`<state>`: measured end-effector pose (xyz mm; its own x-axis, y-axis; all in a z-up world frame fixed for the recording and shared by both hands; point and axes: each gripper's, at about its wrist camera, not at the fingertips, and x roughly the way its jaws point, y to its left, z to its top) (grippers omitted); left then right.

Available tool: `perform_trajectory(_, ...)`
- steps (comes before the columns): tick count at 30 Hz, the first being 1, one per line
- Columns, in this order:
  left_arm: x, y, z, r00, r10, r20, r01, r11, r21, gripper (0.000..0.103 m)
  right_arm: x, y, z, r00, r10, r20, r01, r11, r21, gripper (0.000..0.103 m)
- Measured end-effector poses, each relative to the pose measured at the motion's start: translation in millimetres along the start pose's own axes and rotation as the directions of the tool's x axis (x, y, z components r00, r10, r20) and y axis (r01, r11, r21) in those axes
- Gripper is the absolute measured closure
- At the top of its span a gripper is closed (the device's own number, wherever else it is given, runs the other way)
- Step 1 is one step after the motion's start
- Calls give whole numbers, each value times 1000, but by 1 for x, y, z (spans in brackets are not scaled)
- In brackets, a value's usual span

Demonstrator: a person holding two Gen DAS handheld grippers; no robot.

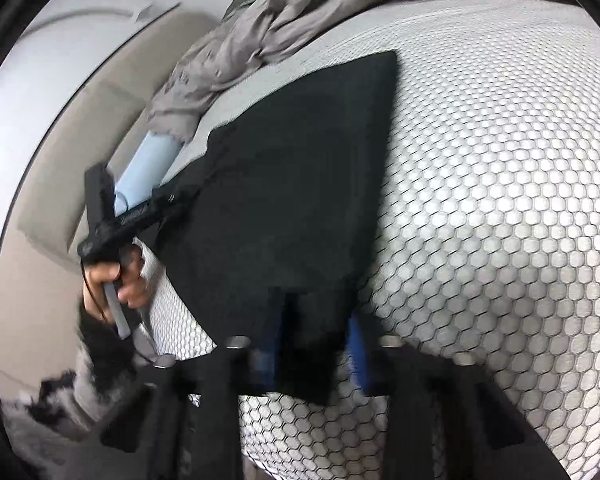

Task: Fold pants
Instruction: 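Lift the pants with the right gripper and fold it over toward the left gripper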

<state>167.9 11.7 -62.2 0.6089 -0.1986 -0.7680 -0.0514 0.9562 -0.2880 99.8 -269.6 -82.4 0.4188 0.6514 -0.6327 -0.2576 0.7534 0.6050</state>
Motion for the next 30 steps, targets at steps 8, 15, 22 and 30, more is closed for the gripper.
perform_trajectory(8, 0, 0, 1, 1000, 29, 7, -29, 999, 29, 71, -10, 16, -31, 995, -43, -93, 30, 991, -127, 84)
perform_trajectory(15, -40, -27, 9, 989, -17, 146, 16, 1000, 13, 63, -21, 25, -32, 999, -17, -39, 13, 993, -120, 56)
perform_trajectory(22, -9, -109, -9, 984, -177, 5, 172, 959, 224, 56, -3, 36, -25, 998, -49, -26, 45, 986, -160, 96)
perform_trajectory(30, -7, -77, -8, 992, -123, -11, 123, 979, 161, 55, -32, 17, -23, 998, -54, 35, 57, 991, -122, 60)
